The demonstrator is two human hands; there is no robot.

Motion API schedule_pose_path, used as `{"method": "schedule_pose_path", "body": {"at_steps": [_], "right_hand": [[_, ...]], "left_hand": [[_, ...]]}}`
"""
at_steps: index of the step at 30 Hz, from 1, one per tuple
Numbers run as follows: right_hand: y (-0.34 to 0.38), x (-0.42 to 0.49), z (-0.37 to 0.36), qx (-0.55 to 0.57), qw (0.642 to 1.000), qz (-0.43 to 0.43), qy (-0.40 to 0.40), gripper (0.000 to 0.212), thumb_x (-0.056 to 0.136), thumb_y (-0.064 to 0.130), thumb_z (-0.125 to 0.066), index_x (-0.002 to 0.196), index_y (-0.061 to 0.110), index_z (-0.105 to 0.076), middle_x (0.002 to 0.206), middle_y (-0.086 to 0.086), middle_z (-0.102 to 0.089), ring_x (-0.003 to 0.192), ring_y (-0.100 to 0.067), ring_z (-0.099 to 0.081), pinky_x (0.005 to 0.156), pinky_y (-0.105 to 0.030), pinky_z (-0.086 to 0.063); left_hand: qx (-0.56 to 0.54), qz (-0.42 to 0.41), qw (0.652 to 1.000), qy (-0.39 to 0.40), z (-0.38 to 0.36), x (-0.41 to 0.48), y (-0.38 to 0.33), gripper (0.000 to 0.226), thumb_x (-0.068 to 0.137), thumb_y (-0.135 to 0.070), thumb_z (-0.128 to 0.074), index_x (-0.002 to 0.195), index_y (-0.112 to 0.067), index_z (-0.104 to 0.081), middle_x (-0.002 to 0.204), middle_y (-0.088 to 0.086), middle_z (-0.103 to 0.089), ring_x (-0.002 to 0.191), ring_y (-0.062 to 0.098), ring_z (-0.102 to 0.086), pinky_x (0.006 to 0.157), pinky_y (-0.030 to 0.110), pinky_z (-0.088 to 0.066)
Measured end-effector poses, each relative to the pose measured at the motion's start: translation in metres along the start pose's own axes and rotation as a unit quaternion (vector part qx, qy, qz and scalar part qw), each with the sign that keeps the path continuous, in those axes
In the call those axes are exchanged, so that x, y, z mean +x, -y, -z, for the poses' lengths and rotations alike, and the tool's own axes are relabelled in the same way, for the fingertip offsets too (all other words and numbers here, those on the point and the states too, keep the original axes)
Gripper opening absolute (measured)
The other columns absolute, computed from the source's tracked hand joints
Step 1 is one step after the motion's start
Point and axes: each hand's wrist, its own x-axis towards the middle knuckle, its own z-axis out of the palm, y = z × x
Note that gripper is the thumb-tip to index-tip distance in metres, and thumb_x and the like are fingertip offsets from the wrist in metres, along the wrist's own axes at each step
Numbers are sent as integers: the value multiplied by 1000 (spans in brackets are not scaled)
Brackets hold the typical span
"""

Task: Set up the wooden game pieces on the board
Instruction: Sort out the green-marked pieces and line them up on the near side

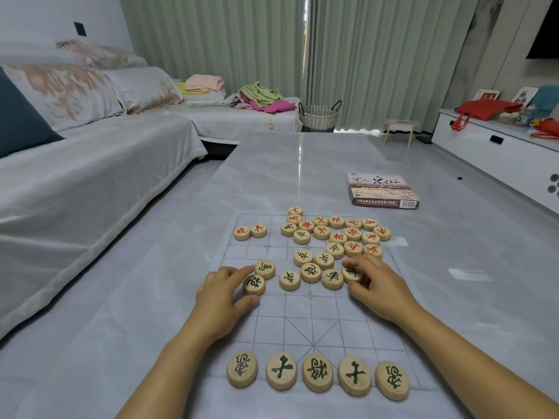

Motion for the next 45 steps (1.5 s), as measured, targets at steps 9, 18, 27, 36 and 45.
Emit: {"method": "schedule_pose_path", "body": {"at_steps": [9, 18, 27, 36, 45], "right_hand": [[3, -1, 3, 48, 999, -21, 4, 22, 82, 24, -60, 103, 26, -53, 109, 10, -53, 92, -12, -52, 76, -29, -42], [4, -5, 4, 47, 998, -20, 30, 24, 81, 22, -58, 99, 34, -48, 114, 10, -55, 101, -12, -52, 82, -32, -45], [7, -4, 3, 9, 1000, -12, 19, 24, 80, 33, -63, 100, 30, -49, 109, 10, -52, 95, -12, -50, 76, -29, -43], [0, 0, -1, 18, 1000, 12, -3, 36, 77, 13, -60, 113, 18, -53, 107, 7, -44, 100, -8, -36, 81, -22, -31], [-2, 2, -1, 31, 999, 13, -3, 38, 77, 13, -61, 114, 19, -54, 111, 6, -47, 102, -9, -38, 83, -23, -32]], "left_hand": [[-70, 26, 997, -4, -1, 5, 6, 50, 78, -29, -70, 124, -23, -50, 125, -3, -51, 117, 16, -42, 102, 35, -38], [-69, 30, 997, 2, -1, 5, 7, 42, 78, -30, -69, 115, -27, -50, 109, -8, -47, 116, 18, -42, 100, 34, -37], [-66, 14, 997, 25, 2, 3, 4, 39, 83, -33, -65, 120, -30, -54, 121, -7, -45, 123, 17, -35, 103, 30, -30], [-73, 31, 994, 68, 13, -4, 3, 61, 69, -41, -75, 122, -32, -46, 109, -8, -46, 109, 13, -42, 98, 29, -38], [-185, 61, 980, -49, 51, -16, 38, 28, 72, -13, -76, 96, -23, -65, 103, 1, -60, 91, 17, -54, 77, 18, -39]]}}
